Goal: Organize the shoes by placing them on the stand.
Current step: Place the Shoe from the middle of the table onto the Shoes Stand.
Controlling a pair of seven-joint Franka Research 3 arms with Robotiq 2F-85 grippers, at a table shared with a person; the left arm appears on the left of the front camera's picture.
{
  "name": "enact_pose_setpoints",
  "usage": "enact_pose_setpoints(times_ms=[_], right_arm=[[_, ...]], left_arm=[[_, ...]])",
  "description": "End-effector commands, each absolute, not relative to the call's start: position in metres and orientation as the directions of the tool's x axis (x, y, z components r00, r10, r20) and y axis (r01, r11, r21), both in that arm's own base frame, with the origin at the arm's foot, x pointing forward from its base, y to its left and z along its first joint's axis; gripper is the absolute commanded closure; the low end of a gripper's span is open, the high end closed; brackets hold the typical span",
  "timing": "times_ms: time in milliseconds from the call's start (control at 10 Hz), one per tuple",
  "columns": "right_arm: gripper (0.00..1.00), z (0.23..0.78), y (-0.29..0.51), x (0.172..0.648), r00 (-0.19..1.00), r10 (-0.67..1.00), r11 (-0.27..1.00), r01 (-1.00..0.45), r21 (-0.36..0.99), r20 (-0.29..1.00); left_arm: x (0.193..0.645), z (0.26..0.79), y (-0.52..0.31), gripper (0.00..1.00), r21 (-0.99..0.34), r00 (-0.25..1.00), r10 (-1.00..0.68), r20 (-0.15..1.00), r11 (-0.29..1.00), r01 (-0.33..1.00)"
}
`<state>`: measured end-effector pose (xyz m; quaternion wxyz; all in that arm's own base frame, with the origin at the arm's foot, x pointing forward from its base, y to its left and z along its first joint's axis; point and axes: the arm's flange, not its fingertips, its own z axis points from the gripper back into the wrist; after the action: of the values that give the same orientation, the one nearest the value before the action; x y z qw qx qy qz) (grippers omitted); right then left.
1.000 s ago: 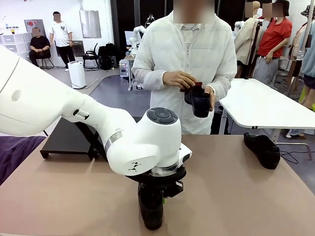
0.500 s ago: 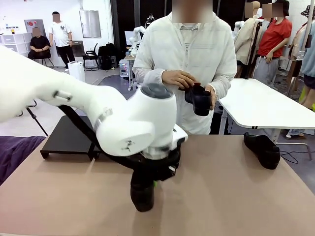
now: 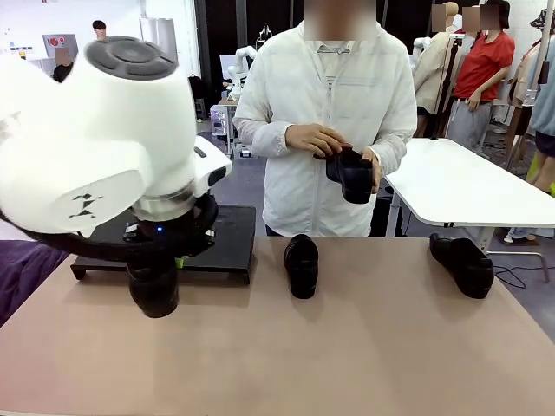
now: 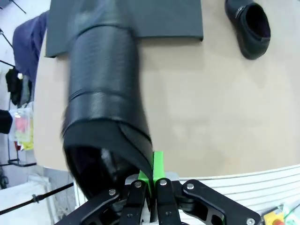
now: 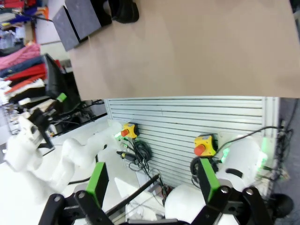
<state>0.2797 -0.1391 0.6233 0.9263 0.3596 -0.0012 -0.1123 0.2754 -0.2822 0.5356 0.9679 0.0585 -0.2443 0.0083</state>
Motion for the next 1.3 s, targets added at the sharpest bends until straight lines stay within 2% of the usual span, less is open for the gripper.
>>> enact_pose_setpoints(times_ms=[0, 400, 600, 700, 800, 900, 1000, 1200], right_arm=[[0.00, 0.626, -0.141, 0.278, 0.978, -0.197, 0.718, 0.194, 0.668, -0.072], [0.00, 0.626, -0.141, 0.278, 0.978, -0.197, 0.718, 0.194, 0.668, -0.072], [0.00, 0.626, -0.141, 0.278, 0.978, -0.197, 0.718, 0.194, 0.668, -0.072], [0.00, 0.626, -0.141, 0.278, 0.978, -0.197, 0.718, 0.194, 0.668, -0.072], [0.00, 0.626, -0.141, 0.278, 0.978, -0.197, 0.718, 0.194, 0.668, -0.072], [0.00, 0.626, -0.141, 0.278, 0.978, -0.197, 0.718, 0.194, 0.668, -0.072], [0.00, 0.626, -0.141, 0.278, 0.978, -0.197, 0.718, 0.194, 0.668, -0.072], [0.00, 0.626, -0.141, 0.278, 0.978, -0.197, 0.718, 0.194, 0.668, -0.072]], left_arm=[[0.291, 0.515, -0.330, 1.00, 0.093, 0.902, -0.108, 0.417, 0.993, 0.076], [0.282, 0.503, -0.330, 1.00, 0.099, 0.904, -0.093, 0.417, 0.994, 0.057], [0.339, 0.516, -0.314, 1.00, 0.088, 0.900, -0.010, 0.436, 0.996, -0.032], [0.378, 0.523, -0.298, 1.00, 0.136, 0.898, -0.023, 0.439, 0.990, -0.041], [0.412, 0.528, -0.283, 1.00, 0.153, 0.899, -0.129, 0.418, 0.986, 0.070], [0.451, 0.527, -0.265, 1.00, 0.181, 0.908, -0.154, 0.389, 0.979, 0.088], [0.485, 0.519, -0.255, 1.00, 0.191, 0.915, -0.123, 0.385, 0.980, 0.051], [0.530, 0.496, -0.251, 1.00, 0.211, 0.869, -0.160, 0.468, 0.975, 0.066]])
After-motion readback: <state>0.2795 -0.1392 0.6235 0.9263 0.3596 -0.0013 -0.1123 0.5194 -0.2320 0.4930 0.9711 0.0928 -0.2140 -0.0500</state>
